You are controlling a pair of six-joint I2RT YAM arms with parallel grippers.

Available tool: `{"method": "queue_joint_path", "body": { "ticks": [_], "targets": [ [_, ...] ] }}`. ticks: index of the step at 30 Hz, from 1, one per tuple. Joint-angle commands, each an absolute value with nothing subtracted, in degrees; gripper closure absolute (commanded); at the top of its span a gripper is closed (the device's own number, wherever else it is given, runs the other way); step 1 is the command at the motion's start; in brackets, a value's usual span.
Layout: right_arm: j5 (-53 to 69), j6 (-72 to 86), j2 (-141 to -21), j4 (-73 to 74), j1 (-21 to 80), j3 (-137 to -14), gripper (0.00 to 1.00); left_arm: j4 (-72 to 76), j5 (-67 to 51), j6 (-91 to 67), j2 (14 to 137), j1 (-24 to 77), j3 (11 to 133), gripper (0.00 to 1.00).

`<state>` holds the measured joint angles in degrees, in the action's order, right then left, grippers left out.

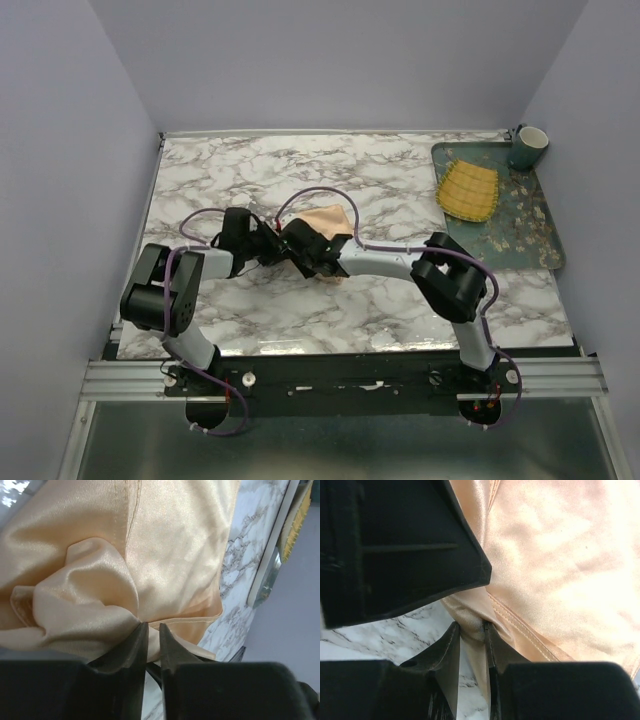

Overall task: Fold the napkin, place the utensils inside, and roll it up
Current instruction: Roll the napkin with the utensil

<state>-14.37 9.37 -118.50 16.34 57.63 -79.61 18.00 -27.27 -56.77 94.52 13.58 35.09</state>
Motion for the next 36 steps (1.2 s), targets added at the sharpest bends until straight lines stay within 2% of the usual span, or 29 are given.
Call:
{"method": "queue_joint_path", "body": {
  "ticks": [1,4,7,9,12,15,18,23,28,33,36],
  "targets": [
    [-0.5,10.7,-125.7,23.5,54.4,-75.6,0.96,11.8,-32.5,-53.5,90.9,8.7,33.0,0.66],
    [7.2,11.4,-125.4,24.1,52.5,-77.8,0.99,5.5,-32.1,-50.4,87.0,8.3,35.7,0.54],
    [20.8,13.0,-125.4,24.5,48.8,-79.4,1.0,0.9,-30.0,-47.1,82.6,8.1,37.5,0.46],
    [25.7,13.7,-126.4,24.6,45.8,-80.8,1.0,-3.4,-26.9,-45.3,79.4,8.1,38.2,0.41],
    [36.7,14.5,-129.6,25.1,41.9,-82.8,1.0,-7.5,-22.9,-43.8,75.5,8.2,38.2,0.36],
    [45.3,15.7,-132.3,25.1,38.8,-84.6,1.0,-10.6,-20.5,-44.3,74.2,8.4,37.8,0.33],
    [52.5,16.6,-135.5,25.1,36.3,-86.0,1.0,-9.6,-20.0,-45.2,76.4,10.3,36.8,0.2],
    [60.1,17.8,-138.8,26.0,34.3,-88.4,0.99,-1.7,-22.0,-49.9,83.0,14.1,37.9,0.2],
    [61.9,18.6,-139.8,27.0,33.5,-89.7,0.98,-1.1,-18.6,-51.9,87.4,17.4,40.8,0.27],
    [60.8,17.0,-140.2,29.8,33.5,-91.1,0.98,-0.4,-16.3,-53.3,90.4,17.6,41.0,0.28],
    [59.9,16.5,-140.1,30.3,33.5,-91.3,0.98,-0.8,-15.4,-52.7,91.8,17.8,42.1,0.33]
  ]
}}
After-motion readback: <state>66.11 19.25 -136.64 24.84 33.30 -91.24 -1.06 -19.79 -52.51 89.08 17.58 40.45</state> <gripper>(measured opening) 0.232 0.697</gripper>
